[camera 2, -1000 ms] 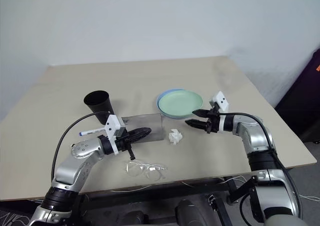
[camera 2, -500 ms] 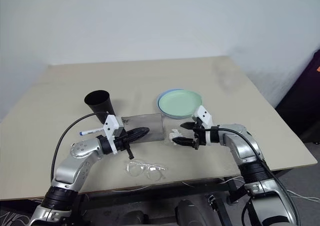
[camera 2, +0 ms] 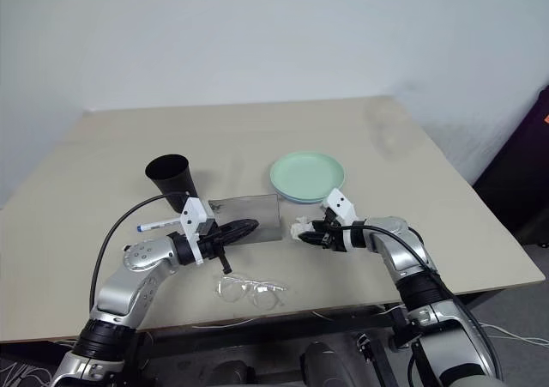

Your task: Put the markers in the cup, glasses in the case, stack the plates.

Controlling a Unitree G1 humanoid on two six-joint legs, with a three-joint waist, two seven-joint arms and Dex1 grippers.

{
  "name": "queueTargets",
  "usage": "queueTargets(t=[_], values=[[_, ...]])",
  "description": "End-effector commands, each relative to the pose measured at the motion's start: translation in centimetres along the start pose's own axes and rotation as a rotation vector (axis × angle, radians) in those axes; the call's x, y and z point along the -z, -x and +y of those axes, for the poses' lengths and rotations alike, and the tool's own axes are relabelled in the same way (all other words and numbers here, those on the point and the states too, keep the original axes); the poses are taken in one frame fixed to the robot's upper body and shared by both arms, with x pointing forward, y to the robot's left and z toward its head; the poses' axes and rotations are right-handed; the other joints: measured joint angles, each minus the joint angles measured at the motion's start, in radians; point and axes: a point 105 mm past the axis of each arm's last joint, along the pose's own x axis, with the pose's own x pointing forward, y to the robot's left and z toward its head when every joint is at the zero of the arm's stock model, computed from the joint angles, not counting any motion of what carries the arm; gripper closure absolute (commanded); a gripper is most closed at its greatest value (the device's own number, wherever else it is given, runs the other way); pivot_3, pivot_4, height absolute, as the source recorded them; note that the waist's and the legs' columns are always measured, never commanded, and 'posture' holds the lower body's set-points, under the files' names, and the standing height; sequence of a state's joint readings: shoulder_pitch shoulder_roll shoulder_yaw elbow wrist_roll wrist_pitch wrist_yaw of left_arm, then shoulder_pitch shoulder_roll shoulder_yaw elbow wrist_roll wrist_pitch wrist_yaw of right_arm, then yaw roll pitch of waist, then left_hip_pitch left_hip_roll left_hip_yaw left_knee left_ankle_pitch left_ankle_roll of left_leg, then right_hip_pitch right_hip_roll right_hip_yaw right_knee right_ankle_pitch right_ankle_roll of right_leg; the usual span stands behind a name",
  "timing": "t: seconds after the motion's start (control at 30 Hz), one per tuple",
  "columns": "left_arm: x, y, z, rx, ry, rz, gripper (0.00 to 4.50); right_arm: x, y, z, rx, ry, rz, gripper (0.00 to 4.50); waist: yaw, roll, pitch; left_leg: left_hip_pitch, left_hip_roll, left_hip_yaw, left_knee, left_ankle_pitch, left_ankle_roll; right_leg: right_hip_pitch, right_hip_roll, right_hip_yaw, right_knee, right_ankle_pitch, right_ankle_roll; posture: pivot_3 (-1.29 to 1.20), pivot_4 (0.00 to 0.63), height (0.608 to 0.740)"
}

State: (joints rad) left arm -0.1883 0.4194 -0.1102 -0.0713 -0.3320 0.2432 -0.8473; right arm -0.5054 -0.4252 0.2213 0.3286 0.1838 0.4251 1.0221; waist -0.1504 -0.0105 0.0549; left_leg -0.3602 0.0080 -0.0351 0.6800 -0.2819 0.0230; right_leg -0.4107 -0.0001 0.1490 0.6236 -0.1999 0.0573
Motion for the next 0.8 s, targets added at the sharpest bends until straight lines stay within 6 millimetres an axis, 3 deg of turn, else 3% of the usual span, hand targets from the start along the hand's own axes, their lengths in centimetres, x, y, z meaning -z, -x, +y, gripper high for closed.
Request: queueTargets(t=[0.03, 0.07, 0.23, 0.33, 0.53, 0.63, 0.8], values=[[-1.6, -0.3, 0.1, 0.008, -0.051, -0.043, 4.50, -2.8, 0.9, -0.9, 0.026, 0.065, -0.077, 4.16, 0.000, 0.000, 0.000, 0.000, 0.000, 0.000, 0.000, 0.000, 0.000, 0.000, 0.000, 0.000, 0.000, 0.000, 0.000, 0.00, 0.000, 0.740], [-1.6, -0.3, 0.1, 0.008, -0.051, -0.043, 4.50, -3.6, 1.0, -1.1, 0.033, 0.068, -0.101, 4.48, 0.000, 0.000, 0.000, 0.000, 0.000, 0.000, 0.000, 0.000, 0.000, 0.000, 0.000, 0.000, 0.000, 0.000, 0.000, 0.00, 0.000, 0.740], [-1.6, -0.2, 0.1, 0.008, -0.054, -0.041, 4.50, -7.1, 1.4, -3.0, 0.116, 0.086, -0.200, 4.48, -0.001, 0.000, 0.000, 0.000, 0.000, 0.000, 0.000, 0.000, 0.000, 0.000, 0.000, 0.000, 0.001, 0.000, 0.000, 0.00, 0.000, 0.740], [-1.6, -0.3, 0.3, 0.008, -0.058, -0.041, 4.50, -9.0, 0.9, -5.8, 0.260, 0.099, -0.222, 4.48, -0.003, 0.000, 0.000, 0.001, 0.000, 0.000, 0.000, 0.000, 0.000, 0.000, 0.000, 0.000, 0.001, 0.000, 0.000, 0.00, 0.000, 0.740], [-1.7, -0.4, 0.4, 0.004, -0.062, -0.042, 4.50, -9.1, -0.2, -9.1, 0.438, 0.086, -0.191, 4.48, -0.001, 0.000, 0.000, 0.000, 0.000, -0.001, -0.001, 0.000, 0.000, 0.000, 0.000, 0.000, 0.000, 0.001, -0.001, 0.00, 0.000, 0.740], [-1.7, -0.1, 0.3, -0.007, -0.065, -0.044, 4.50, -8.4, -0.6, -9.8, 0.485, 0.056, -0.173, 3.76, -0.001, 0.000, 0.000, 0.000, 0.000, 0.000, -0.003, 0.000, 0.000, -0.001, -0.001, 0.000, -0.001, 0.001, -0.001, 0.00, 0.000, 0.740], [-1.6, 0.1, 0.2, -0.015, -0.064, -0.044, 4.50, -8.2, -0.9, -10.0, 0.489, 0.052, -0.183, 2.04, -0.002, 0.000, 0.000, 0.000, 0.000, 0.000, -0.003, 0.000, 0.000, -0.001, -0.001, 0.000, -0.001, 0.001, -0.001, 0.00, 0.000, 0.740]])
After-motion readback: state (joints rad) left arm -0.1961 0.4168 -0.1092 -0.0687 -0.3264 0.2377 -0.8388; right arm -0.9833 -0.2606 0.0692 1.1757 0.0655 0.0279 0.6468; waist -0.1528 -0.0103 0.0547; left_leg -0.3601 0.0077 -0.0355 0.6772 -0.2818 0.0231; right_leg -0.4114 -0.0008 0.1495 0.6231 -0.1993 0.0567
